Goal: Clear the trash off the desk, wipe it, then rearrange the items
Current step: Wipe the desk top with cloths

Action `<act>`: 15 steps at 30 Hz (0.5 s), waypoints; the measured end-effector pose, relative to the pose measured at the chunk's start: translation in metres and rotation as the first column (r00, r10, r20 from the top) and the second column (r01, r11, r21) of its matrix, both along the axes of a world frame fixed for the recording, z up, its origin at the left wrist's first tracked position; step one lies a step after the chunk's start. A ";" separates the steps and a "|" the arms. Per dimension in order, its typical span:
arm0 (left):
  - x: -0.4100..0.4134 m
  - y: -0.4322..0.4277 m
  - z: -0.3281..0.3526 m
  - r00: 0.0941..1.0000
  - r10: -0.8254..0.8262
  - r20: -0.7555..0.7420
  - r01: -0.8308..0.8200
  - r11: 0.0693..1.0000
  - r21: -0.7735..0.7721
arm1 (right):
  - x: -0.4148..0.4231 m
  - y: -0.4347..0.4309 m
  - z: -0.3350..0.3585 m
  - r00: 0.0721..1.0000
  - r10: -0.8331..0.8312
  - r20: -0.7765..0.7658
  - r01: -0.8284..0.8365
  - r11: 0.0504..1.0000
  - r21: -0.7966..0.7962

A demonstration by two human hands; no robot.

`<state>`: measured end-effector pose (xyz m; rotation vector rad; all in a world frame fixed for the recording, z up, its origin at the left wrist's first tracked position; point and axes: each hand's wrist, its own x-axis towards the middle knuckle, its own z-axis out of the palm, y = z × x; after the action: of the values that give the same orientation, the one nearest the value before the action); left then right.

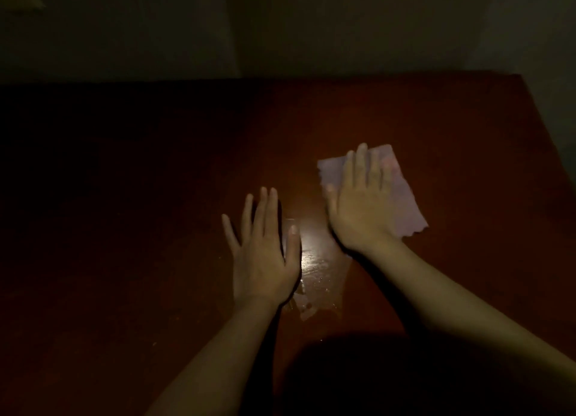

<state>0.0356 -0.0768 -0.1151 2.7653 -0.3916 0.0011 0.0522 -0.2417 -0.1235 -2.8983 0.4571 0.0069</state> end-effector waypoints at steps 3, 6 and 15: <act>0.002 0.001 0.001 1.000 0.006 -0.006 -0.006 1.000 -0.005 | -0.036 0.022 -0.002 0.973 0.227 0.029 -0.225 0.972 -0.060; 0.001 0.002 0.001 1.000 0.003 -0.011 -0.003 1.000 -0.021 | -0.085 0.003 0.001 0.955 0.295 -0.012 -0.295 0.951 -0.095; 0.006 0.002 -0.003 1.000 0.004 -0.002 -0.004 0.998 -0.069 | -0.029 0.038 -0.003 0.992 0.127 0.009 -0.127 0.991 -0.035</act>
<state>0.0417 -0.0747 -0.1178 2.6981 -0.3783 0.0121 0.0232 -0.2033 -0.1268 -2.9545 0.2727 0.0021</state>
